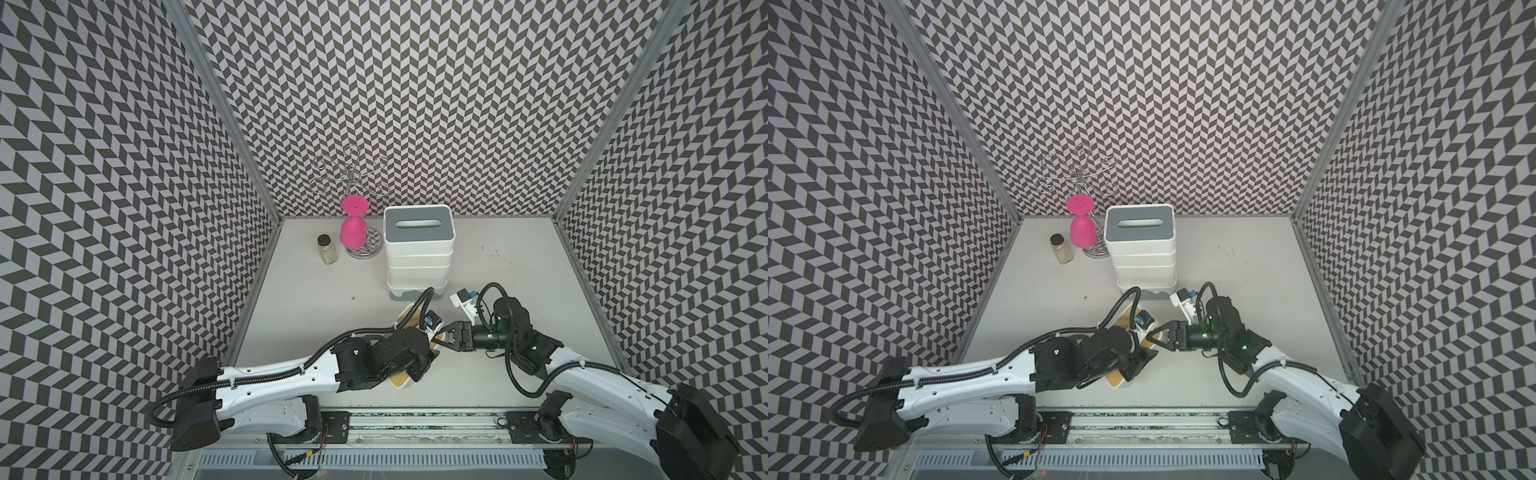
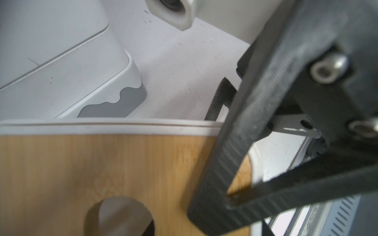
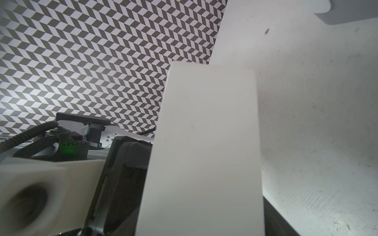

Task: Stack the tissue boxes
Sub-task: Pick up the tissue box from the center of the board.

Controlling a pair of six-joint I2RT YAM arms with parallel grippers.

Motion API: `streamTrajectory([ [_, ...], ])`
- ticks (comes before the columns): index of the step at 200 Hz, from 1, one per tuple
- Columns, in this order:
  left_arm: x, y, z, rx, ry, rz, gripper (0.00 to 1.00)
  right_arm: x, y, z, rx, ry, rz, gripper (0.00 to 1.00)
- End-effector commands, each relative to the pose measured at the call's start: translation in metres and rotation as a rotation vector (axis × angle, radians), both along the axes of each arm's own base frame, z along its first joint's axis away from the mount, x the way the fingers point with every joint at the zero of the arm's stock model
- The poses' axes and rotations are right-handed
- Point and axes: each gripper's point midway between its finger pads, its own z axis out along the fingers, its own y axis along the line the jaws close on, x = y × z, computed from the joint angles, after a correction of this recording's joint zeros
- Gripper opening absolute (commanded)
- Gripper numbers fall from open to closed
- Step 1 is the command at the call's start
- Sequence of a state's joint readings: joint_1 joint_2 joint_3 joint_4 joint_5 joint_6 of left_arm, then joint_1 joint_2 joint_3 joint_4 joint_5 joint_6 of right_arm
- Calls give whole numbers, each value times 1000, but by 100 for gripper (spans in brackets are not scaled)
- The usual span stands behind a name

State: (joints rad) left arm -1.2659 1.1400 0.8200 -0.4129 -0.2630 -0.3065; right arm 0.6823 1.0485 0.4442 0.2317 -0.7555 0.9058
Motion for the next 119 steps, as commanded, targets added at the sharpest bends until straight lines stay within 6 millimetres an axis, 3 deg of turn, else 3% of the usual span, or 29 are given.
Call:
streamTrajectory([
  [1, 3, -17, 37, -90, -59, -17, 27, 4, 2, 12, 21, -53, -5, 65],
  [66, 2, -18, 42, -90, -67, -28, 33, 7, 0, 30, 36, -95, -28, 45],
  [84, -2, -19, 50, -104, -69, -47, 40, 8, -3, 39, 44, -109, -50, 44],
  [102, -7, -19, 61, -124, -67, -69, 54, 9, -5, 50, 61, -126, -70, 43],
  [119, -16, -18, 84, -191, -61, -105, 61, 9, -9, 61, 69, -142, -92, 42],
])
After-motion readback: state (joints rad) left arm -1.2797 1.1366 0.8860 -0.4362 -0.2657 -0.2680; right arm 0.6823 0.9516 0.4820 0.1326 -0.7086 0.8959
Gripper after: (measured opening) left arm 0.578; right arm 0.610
